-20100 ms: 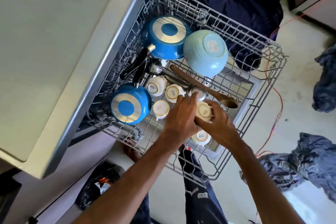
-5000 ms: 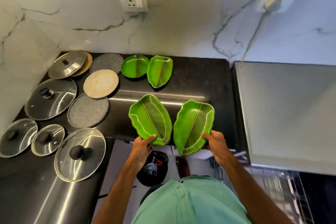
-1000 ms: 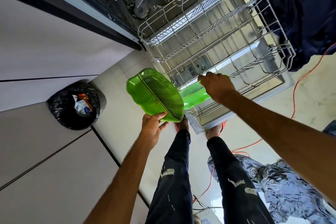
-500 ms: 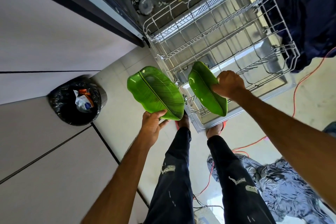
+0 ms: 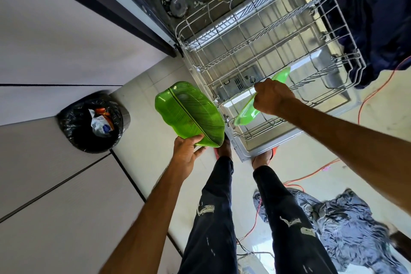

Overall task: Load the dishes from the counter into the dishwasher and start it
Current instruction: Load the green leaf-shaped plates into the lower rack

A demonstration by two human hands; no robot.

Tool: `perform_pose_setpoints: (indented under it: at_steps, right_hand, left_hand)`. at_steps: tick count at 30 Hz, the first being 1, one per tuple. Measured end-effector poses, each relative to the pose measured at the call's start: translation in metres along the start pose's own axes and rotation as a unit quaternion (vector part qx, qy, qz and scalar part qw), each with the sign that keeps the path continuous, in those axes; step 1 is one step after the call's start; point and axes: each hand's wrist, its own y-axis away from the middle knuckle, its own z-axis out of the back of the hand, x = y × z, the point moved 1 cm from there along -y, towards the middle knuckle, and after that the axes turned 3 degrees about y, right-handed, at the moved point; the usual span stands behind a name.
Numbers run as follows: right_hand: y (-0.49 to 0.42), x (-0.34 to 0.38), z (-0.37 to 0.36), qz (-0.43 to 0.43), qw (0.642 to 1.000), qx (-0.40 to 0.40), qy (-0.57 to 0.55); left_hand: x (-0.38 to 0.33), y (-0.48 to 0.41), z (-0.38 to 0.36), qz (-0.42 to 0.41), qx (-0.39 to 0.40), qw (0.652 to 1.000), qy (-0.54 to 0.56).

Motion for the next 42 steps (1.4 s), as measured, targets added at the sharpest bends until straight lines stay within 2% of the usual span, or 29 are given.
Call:
perform_pose_setpoints:
  at_steps: [2, 4, 8, 10, 12, 16, 20, 23, 29, 40, 42]
  right_hand:
    - [0.004, 0.006, 0.004, 0.043, 0.998, 0.029, 0.034]
    - [0.003, 0.01, 0.012, 0.007, 1.0, 0.001, 0.014]
    - [-0.004, 0.014, 0.003, -0.053, 0.994, -0.055, -0.073]
    - [0.0, 0.026, -0.005, -0.059, 0.987, -0.036, -0.143]
    - [0.008, 0.047, -0.011, -0.048, 0.985, -0.017, -0.163]
    - [0.013, 0.094, -0.039, -0.001, 0.993, -0.001, -0.12]
    - [0.012, 0.124, -0.065, 0.017, 0.997, -0.043, -0.069]
    - [0.004, 0.125, -0.07, -0.01, 0.996, -0.054, -0.069]
    - [-0.016, 0.111, -0.059, -0.078, 0.983, -0.068, -0.153]
    - [-0.019, 0.108, -0.069, -0.09, 0.973, -0.072, -0.202]
    - [-0.025, 0.106, -0.068, -0.096, 0.968, -0.097, -0.21]
  left_hand:
    - [0.0, 0.001, 0.0, -0.002, 0.002, 1.0, -0.001]
    - [0.001, 0.002, 0.0, -0.006, 0.001, 1.0, -0.007]
    - [-0.004, 0.006, -0.002, -0.028, 0.009, 0.999, -0.019]
    - [-0.012, 0.01, -0.003, -0.052, 0.017, 0.998, -0.012]
    - [-0.022, 0.013, -0.004, -0.077, 0.025, 0.997, -0.003]
    - [-0.032, 0.008, -0.003, -0.107, 0.02, 0.994, 0.003]
    - [-0.031, 0.0, 0.001, -0.107, 0.013, 0.994, 0.0]
    - [-0.026, -0.005, 0.001, -0.099, 0.007, 0.995, 0.006]
    - [-0.019, -0.008, -0.014, -0.097, 0.01, 0.995, -0.017]
    - [-0.018, -0.005, -0.037, -0.095, 0.022, 0.994, -0.038]
    - [-0.018, -0.005, -0.038, -0.097, 0.028, 0.994, -0.04]
